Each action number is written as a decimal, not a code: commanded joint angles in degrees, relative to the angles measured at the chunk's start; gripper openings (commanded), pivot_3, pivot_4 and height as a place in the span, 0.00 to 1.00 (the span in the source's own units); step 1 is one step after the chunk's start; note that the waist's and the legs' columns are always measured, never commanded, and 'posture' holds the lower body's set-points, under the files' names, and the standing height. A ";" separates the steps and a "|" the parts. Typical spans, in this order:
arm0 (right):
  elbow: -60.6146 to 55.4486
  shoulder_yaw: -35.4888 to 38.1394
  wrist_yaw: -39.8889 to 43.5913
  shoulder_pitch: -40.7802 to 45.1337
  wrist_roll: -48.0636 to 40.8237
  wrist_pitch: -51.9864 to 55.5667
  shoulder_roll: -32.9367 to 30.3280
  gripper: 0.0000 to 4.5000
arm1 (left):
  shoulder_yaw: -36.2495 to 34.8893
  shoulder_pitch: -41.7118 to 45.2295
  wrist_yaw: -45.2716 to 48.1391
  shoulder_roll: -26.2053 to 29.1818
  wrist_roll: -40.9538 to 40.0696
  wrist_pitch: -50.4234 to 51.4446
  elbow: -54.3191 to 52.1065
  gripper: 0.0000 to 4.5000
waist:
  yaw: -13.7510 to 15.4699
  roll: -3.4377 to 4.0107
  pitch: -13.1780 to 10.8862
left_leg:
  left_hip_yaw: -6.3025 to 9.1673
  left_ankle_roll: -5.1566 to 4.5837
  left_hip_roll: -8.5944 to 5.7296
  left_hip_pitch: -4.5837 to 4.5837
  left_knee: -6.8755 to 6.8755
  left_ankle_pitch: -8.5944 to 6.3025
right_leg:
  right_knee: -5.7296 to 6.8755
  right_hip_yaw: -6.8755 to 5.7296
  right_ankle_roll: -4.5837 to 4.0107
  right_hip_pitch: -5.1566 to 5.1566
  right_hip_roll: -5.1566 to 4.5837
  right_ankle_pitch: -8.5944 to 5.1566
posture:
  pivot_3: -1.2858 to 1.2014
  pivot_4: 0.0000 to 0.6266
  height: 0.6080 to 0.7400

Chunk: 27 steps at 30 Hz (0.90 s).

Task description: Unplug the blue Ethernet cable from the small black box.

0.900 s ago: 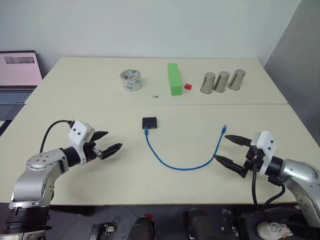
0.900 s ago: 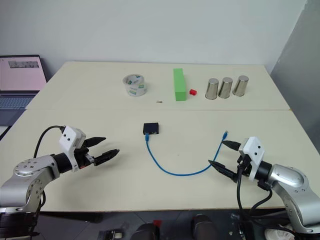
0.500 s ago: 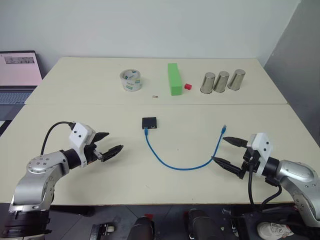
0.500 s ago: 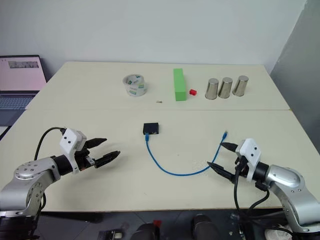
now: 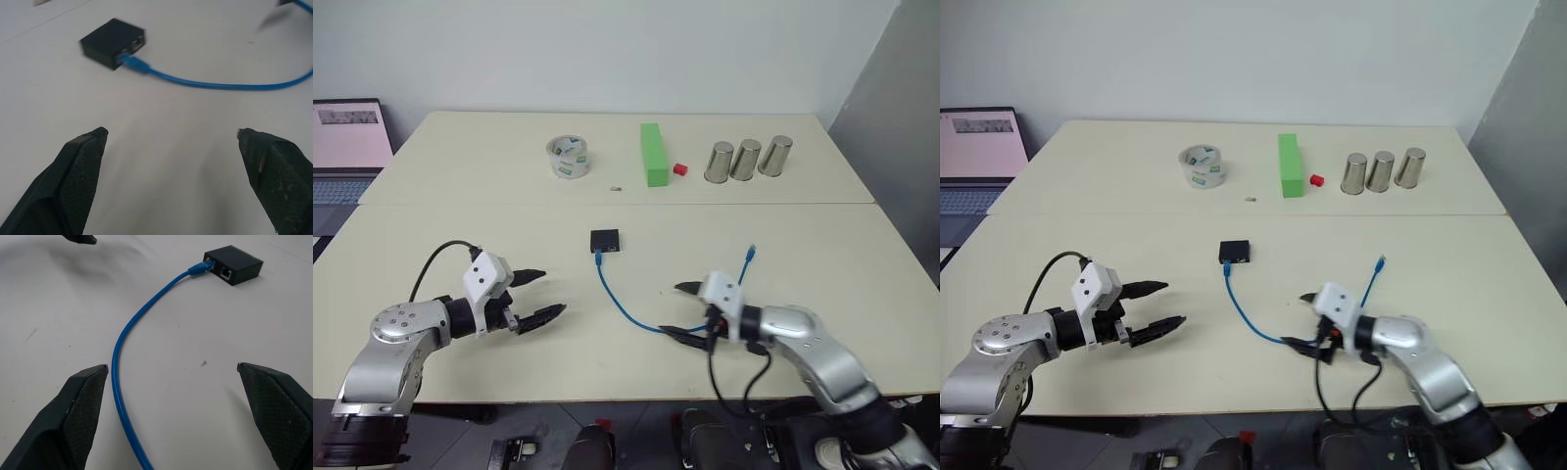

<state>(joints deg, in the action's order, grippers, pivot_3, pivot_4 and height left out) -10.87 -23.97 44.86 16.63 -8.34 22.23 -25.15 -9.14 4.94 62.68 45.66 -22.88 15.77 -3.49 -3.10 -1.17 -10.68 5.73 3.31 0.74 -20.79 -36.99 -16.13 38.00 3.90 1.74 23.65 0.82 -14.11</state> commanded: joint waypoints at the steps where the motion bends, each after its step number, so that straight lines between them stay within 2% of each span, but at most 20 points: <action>1: 6.07 -3.64 -0.43 3.74 4.06 -1.57 3.15 1.00 | -0.86 2.29 1.86 1.19 -0.78 -1.08 1.26 1.00 | 0.00 0.00 0.00 | 0.02 0.00 0.00 -0.01 0.00 0.00 | 0.01 -0.02 -0.01 0.02 0.00 0.00 | 0.52 0.24 1.00; 4: 9.78 -4.54 -1.67 5.27 6.23 -1.75 5.18 1.00 | -1.29 3.20 2.03 1.17 -0.62 -1.19 2.04 1.00 | -0.01 -0.03 0.02 | 0.03 0.00 0.00 -0.02 -0.02 0.00 | 0.02 -0.03 0.00 0.01 0.00 0.00 | 0.52 0.24 1.00; 8: 11.25 -4.28 -1.77 5.95 7.50 -0.79 5.65 0.82 | -2.01 3.64 2.04 1.26 -0.72 -1.38 2.35 1.00 | -0.11 -0.04 0.03 | 0.04 0.00 0.00 0.03 -0.01 0.00 | 0.05 -0.03 0.00 -0.02 0.00 0.01 | 0.52 0.24 1.00; 13: 9.93 -4.01 -0.92 6.45 7.79 3.06 4.11 0.54 | -2.91 5.19 2.82 1.74 -1.93 -0.80 3.42 1.00 | 0.11 -0.04 0.03 | 0.12 0.00 -0.01 0.05 -0.06 0.01 | 0.10 -0.09 0.01 -0.06 0.00 0.03 | 0.52 0.24 1.00; 21: 9.89 -2.83 -1.41 7.34 7.70 6.14 2.89 0.16 | -2.87 7.09 3.82 2.11 -3.10 0.55 4.48 1.00 | 0.31 -0.04 0.04 | 0.17 0.00 -0.03 0.08 -0.08 0.01 | 0.08 -0.13 0.02 -0.14 -0.01 0.04 | 0.52 0.24 1.00; 24: 8.64 -2.06 -1.14 6.64 7.56 6.05 1.25 0.03 | -2.80 7.77 3.67 1.84 -3.18 0.85 4.81 1.00 | 0.43 -0.04 0.04 | 0.18 0.00 -0.04 0.07 -0.08 0.01 | 0.06 -0.15 0.02 -0.14 -0.01 0.03 | 0.52 0.24 1.00; 27: 6.79 -0.33 0.24 5.26 6.94 5.40 -2.57 0.01 | -2.51 8.27 3.72 1.68 -3.14 1.03 4.97 1.00 | 0.77 -0.04 0.04 | 0.18 0.00 -0.06 0.04 -0.08 0.01 | 0.03 -0.14 0.03 -0.14 -0.03 0.03 | 0.52 0.24 1.00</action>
<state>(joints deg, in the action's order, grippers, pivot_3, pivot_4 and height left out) -5.09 -26.78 44.93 23.45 -3.29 26.15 -24.00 -10.57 12.14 66.43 47.21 -24.95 17.00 2.14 -2.33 -1.21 -10.65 5.91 3.31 0.67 -20.77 -37.07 -16.13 38.01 3.75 1.77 23.51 0.77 -14.07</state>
